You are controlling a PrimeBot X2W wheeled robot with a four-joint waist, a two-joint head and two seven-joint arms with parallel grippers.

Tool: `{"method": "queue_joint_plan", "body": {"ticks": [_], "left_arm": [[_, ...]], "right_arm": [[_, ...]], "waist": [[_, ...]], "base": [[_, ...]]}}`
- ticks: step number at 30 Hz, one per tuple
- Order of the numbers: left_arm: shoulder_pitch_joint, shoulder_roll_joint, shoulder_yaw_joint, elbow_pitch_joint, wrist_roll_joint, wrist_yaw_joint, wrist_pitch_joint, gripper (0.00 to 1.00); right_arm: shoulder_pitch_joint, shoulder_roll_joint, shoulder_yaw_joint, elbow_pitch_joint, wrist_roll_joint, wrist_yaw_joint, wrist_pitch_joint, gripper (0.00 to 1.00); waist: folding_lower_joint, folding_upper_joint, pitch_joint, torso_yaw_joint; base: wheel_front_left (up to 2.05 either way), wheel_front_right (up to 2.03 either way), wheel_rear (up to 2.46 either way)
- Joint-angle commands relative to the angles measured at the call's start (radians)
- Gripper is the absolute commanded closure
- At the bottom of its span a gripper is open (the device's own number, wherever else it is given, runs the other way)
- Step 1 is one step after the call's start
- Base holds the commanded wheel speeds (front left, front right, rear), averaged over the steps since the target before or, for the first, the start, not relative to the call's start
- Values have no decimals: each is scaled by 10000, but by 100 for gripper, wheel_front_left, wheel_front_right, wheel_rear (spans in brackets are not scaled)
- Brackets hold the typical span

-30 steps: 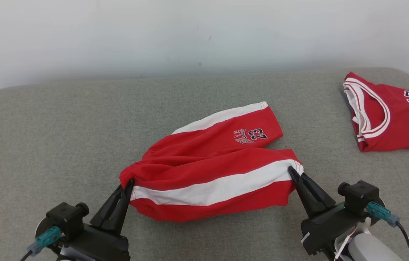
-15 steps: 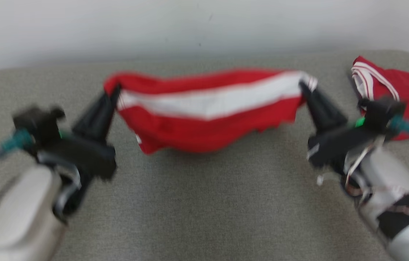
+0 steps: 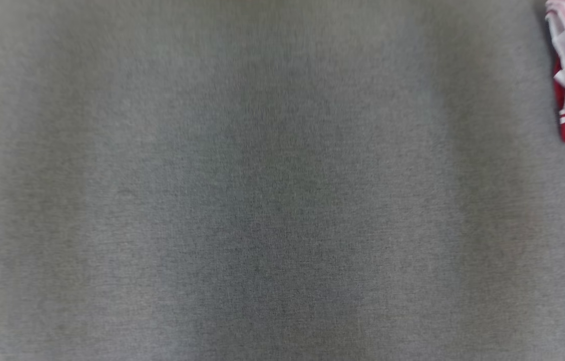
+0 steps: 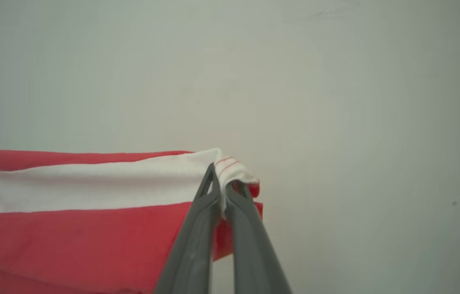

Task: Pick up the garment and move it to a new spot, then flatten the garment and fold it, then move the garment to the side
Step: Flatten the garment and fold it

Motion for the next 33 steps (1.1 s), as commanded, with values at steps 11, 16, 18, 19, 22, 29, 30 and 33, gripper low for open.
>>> {"method": "queue_joint_plan", "body": {"ticks": [11, 16, 18, 19, 22, 29, 30, 33], "left_arm": [[-2654, -142, -1599, 1713, -725, 12, -921, 100], [-2022, 106, -2425, 1766, -1154, 12, -1318, 100], [-1839, 170, -2502, 1703, -1298, 13, -1401, 100], [-1644, 238, -2581, 1630, -1431, 13, -1454, 100], [-780, 524, -2795, 1246, -1646, 12, -1563, 100], [2385, 1157, -1805, -545, -1237, 13, -1591, 100], [2964, 1177, -1584, -823, -1111, 12, -1592, 100], [4682, 1120, -946, -1695, -663, 136, -1592, 100]], "right_arm": [[-2549, 735, 233, 2117, -918, -28, -1044, 100], [-2028, 743, 725, 2455, -667, -28, -1453, 100], [-1843, 743, 853, 2444, -586, -28, -1532, 100], [-1645, 730, 984, 2401, -496, -28, -1604, 100], [-820, 671, 1426, 2158, -165, -28, -1810, 100], [1919, 159, 2166, 853, 766, -28, -2227, 100], [2382, 73, 2265, 626, 888, -28, -2268, 100], [3711, -279, 2532, -149, 1125, -28, -2318, 100]], "waist": [[-4, -2, 2488, -209], [-4, -2, 2504, -181], [-4, -2, 2454, -190], [-4, -2, 2391, -203], [-4, -2, 2120, -276], [-4, -2, 1192, -389], [-4, -2, 1024, -398], [-4, -2, 583, -412]], "base": [[0, 0, 0], [0, 0, 0], [0, 0, 0], [0, 0, 0], [0, 0, 0], [0, 0, 0], [0, 0, 0], [0, 0, 0]]}}
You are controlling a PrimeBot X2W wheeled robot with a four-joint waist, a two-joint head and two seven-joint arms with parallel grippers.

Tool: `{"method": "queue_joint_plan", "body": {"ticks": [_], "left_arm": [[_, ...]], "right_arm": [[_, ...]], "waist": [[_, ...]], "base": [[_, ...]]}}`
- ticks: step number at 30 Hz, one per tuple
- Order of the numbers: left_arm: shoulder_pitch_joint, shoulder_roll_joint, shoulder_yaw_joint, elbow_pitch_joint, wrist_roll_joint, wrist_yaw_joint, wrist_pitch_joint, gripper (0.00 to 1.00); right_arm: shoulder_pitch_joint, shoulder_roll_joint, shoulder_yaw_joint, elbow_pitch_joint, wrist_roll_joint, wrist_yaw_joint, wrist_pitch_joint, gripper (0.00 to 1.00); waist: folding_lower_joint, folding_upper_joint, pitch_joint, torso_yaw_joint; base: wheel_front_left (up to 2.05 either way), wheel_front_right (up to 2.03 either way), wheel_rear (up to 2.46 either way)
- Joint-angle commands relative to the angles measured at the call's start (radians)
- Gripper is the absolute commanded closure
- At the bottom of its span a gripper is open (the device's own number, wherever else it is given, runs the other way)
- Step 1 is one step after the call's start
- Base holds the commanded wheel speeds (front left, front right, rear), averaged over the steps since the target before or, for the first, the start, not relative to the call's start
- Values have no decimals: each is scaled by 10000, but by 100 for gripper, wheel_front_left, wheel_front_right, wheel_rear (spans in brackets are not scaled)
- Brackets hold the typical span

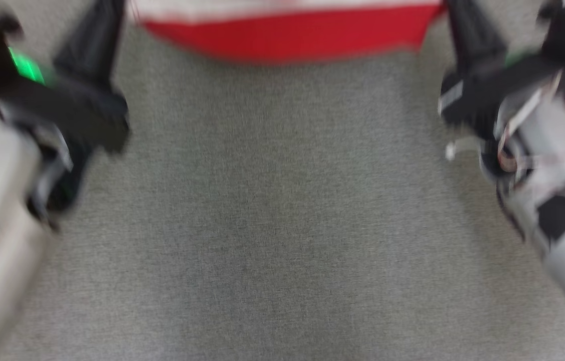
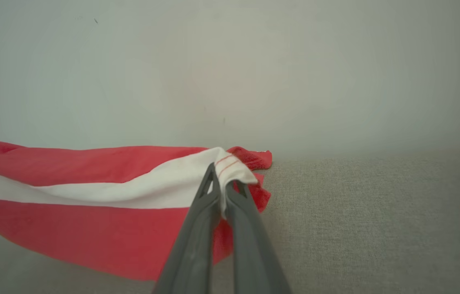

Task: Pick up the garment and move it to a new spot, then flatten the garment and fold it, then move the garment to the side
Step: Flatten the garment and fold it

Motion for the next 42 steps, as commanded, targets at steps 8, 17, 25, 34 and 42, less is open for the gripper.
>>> {"method": "queue_joint_plan", "body": {"ticks": [8, 17, 25, 34, 42], "left_arm": [[4758, -594, 1394, -2113, 1336, 570, -41, 100], [8162, -1341, 1988, -2775, 2351, 530, -31, 100], [9226, -1941, 2400, -2492, 3029, 294, -25, 66], [9480, -2580, 3362, -2724, 3613, 163, -24, 0], [10006, -3150, 5458, -3509, 4355, 195, -23, 0]], "right_arm": [[3895, -552, -456, -1703, 397, -29, -91, 100], [7245, -290, -1279, -2832, -258, -29, -92, 100], [8689, 252, -2170, -3315, -1429, -29, 63, 57], [9247, 627, -3263, -3866, -2620, -29, 343, 0], [9826, 980, -4307, -4837, -3706, -29, 295, 0]], "waist": [[1, 0, -1668, -43], [1, 0, -2487, 11], [1, 0, -2796, 125], [1, 0, -3180, 177], [1, 0, -3582, 187]], "base": [[0, 0, 0], [0, 0, 0], [0, 0, 0], [0, 0, 0], [0, 0, 0]]}}
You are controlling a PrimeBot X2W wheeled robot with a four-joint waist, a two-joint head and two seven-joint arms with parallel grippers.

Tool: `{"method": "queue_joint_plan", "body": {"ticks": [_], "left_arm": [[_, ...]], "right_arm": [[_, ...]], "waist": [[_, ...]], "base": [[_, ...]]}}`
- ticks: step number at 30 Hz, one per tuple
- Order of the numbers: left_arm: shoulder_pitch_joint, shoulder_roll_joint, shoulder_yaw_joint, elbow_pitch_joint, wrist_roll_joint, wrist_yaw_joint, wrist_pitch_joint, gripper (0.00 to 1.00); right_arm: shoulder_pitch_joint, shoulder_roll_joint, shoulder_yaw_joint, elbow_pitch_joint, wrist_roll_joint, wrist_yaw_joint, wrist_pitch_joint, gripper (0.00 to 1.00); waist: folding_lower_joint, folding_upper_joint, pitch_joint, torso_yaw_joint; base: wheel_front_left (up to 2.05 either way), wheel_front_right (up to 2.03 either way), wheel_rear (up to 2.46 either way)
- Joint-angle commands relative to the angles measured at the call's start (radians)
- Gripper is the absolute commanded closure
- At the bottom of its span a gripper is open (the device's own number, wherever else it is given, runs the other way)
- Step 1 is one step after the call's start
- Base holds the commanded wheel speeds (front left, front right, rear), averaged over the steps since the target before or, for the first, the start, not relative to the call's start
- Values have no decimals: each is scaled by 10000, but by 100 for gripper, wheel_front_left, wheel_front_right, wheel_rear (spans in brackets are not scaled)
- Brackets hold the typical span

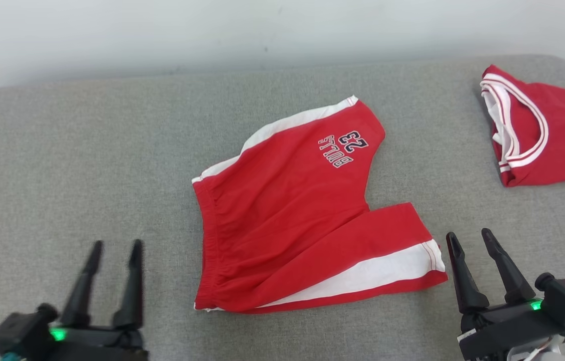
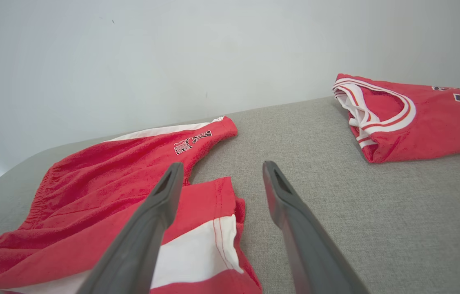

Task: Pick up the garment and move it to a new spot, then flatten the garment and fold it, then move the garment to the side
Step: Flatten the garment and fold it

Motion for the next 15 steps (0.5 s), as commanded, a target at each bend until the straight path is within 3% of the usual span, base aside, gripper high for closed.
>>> {"method": "queue_joint_plan", "body": {"ticks": [1, 8, 15], "left_arm": [[208, -46, 281, -125, 315, 6, 2, 0], [795, -468, 1549, -548, 1680, -27, 2, 0], [1422, -800, 2169, -487, 2569, -205, 1, 0]], "right_arm": [[193, 108, -113, -152, -195, -29, -79, 0], [903, 553, -657, -907, -1158, -29, -230, 0], [1679, 976, -1072, -1108, -1770, -29, -399, 0]], "waist": [[1, 1, -169, -14], [1, 1, -580, 12], [1, 1, -786, 54]], "base": [[0, 0, 0], [0, 0, 0], [0, 0, 0]]}}
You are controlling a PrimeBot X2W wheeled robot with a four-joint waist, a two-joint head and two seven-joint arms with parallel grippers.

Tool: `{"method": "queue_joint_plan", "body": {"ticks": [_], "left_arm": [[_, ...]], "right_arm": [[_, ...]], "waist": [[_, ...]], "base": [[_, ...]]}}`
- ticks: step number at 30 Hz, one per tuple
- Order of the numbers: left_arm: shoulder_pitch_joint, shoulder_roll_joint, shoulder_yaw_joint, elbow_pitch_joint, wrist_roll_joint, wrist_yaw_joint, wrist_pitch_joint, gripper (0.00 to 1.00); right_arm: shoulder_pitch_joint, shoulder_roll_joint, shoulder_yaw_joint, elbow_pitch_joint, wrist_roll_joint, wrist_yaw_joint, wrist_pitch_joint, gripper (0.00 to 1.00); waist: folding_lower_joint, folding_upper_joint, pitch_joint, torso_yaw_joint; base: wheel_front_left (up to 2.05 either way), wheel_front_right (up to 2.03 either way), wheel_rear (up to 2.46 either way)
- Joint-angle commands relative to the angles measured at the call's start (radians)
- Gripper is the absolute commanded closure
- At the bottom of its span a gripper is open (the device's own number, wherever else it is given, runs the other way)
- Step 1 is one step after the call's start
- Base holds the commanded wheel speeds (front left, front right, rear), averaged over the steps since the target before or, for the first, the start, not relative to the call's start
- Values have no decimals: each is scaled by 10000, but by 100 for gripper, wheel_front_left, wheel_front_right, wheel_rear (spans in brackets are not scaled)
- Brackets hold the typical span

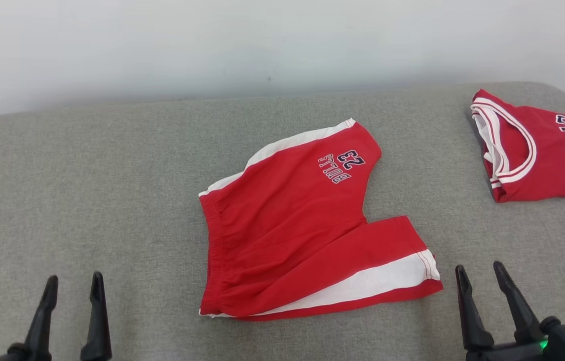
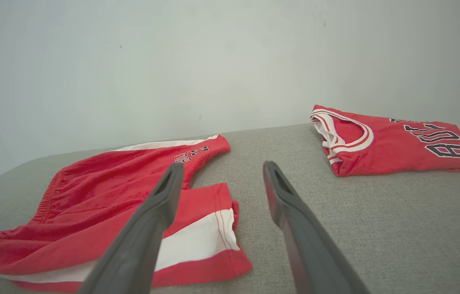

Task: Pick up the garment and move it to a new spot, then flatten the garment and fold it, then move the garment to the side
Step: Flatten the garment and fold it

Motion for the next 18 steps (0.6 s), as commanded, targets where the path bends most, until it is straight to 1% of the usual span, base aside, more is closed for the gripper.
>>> {"method": "queue_joint_plan", "body": {"ticks": [1, 4, 8, 12, 16, 18], "left_arm": [[212, -87, 46, 58, 175, -65, 2, 0], [341, -190, 98, 135, 383, -101, 2, 0], [380, -282, 104, 214, 598, -151, 2, 0], [324, -309, 41, 267, 677, -132, 2, 0], [319, -107, -323, 361, 609, -141, 2, 0], [331, 146, -760, 499, 510, -143, 0, 0]], "right_arm": [[175, 47, -85, 31, -175, -29, -67, 0], [333, 162, -130, 73, -453, -29, -95, 0], [407, 275, -243, 37, -521, -29, -93, 0], [431, 229, -221, -2, -596, -29, -96, 0], [413, 109, -145, 217, -597, -29, -96, 0], [297, -19, -72, 457, -501, -29, -93, 0]], "waist": [[1, 0, -33, 24], [1, 0, -55, 46], [1, 0, -99, 78], [1, 0, -157, 110], [1, 0, -196, 130], [1, 0, -192, 143]], "base": [[0, 0, 0], [0, 0, 0], [0, 0, 0], [0, 0, 0], [0, 0, 0], [0, 0, 0]]}}
